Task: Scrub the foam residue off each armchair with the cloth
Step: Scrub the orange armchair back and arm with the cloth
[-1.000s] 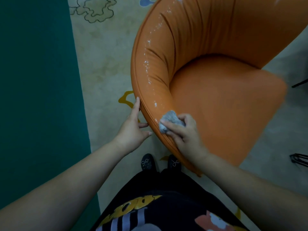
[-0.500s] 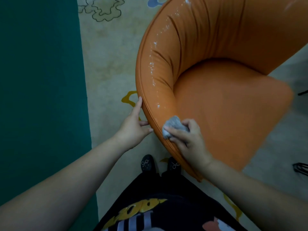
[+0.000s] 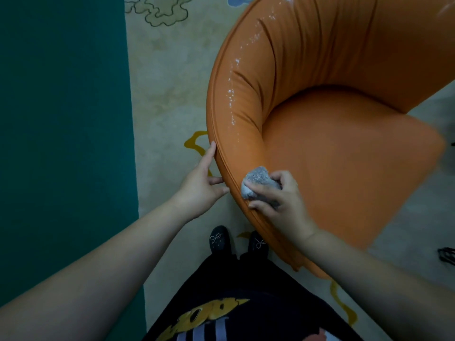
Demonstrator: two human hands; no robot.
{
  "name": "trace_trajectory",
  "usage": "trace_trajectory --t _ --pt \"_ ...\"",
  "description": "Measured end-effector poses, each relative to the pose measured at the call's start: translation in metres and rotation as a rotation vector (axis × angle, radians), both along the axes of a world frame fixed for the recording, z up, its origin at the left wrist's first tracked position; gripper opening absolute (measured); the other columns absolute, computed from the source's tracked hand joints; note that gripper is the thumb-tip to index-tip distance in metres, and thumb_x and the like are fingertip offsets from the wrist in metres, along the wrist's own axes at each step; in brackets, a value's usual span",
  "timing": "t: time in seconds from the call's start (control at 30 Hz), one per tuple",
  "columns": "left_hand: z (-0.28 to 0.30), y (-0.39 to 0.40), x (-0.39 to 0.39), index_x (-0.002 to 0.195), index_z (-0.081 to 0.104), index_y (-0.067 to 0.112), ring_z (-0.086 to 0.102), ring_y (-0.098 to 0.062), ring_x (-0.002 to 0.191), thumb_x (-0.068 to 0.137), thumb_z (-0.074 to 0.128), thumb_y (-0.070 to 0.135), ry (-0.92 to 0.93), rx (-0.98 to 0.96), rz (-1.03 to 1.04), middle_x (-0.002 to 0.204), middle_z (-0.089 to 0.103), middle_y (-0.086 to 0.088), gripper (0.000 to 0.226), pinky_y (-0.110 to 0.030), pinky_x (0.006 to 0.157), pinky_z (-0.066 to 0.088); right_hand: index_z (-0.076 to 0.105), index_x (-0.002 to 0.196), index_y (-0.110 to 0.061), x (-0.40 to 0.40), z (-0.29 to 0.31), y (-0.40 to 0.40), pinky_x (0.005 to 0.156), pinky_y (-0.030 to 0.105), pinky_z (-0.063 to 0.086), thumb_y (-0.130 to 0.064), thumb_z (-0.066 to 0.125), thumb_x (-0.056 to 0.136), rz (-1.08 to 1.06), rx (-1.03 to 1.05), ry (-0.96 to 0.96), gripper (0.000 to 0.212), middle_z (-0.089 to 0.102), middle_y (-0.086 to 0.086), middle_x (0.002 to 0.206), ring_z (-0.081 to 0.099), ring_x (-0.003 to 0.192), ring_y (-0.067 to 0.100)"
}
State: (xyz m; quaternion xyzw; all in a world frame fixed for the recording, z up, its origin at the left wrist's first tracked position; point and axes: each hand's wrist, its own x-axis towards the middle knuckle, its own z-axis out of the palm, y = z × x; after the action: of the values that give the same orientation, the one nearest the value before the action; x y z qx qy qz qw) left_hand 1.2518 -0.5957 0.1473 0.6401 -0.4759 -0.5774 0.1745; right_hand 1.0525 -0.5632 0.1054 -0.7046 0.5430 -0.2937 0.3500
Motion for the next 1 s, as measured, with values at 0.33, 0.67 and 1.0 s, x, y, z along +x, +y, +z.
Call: trace_trajectory --t 0.33,0.67,1.0 --pt "-0.009 -0.027 -0.007 0.151 0.014 0.036 0.055 -0.014 0.12 0.087 0.068 0.017 0.05 -0.051 0.174 0.139 0.05 0.003 0.086 -0.037 0.088 0.056 0.069 0.108 -0.026 0.011 -0.008 -0.028 0.089 0.034 0.042 -0.009 0.079 0.072 -0.152 -0.027 -0.059 0.041 0.043 0.007 0.099 0.05 0.096 0.031" --pt "-0.011 -0.027 -0.008 0.152 0.007 0.037 0.061 -0.018 0.114 0.094 0.057 0.006 0.21 0.079 0.307 0.14 0.052 0.003 0.083 -0.036 0.079 0.058 0.074 0.103 -0.023 0.041 0.0 -0.064 0.091 0.022 0.033 -0.013 0.077 0.075 -0.144 0.0 -0.03 0.029 0.041 0.007 0.103 0.044 0.101 0.029" --pt "-0.007 -0.03 -0.007 0.152 0.01 0.038 0.065 -0.015 0.104 0.1 0.046 0.01 0.207 0.11 0.305 0.13 0.06 0.005 0.069 -0.029 0.069 0.057 0.076 0.096 -0.023 0.025 0.005 -0.041 0.081 0.032 0.035 -0.01 0.078 0.073 0.078 -0.044 0.118 0.027 0.049 0.017 0.098 0.048 0.093 0.034"
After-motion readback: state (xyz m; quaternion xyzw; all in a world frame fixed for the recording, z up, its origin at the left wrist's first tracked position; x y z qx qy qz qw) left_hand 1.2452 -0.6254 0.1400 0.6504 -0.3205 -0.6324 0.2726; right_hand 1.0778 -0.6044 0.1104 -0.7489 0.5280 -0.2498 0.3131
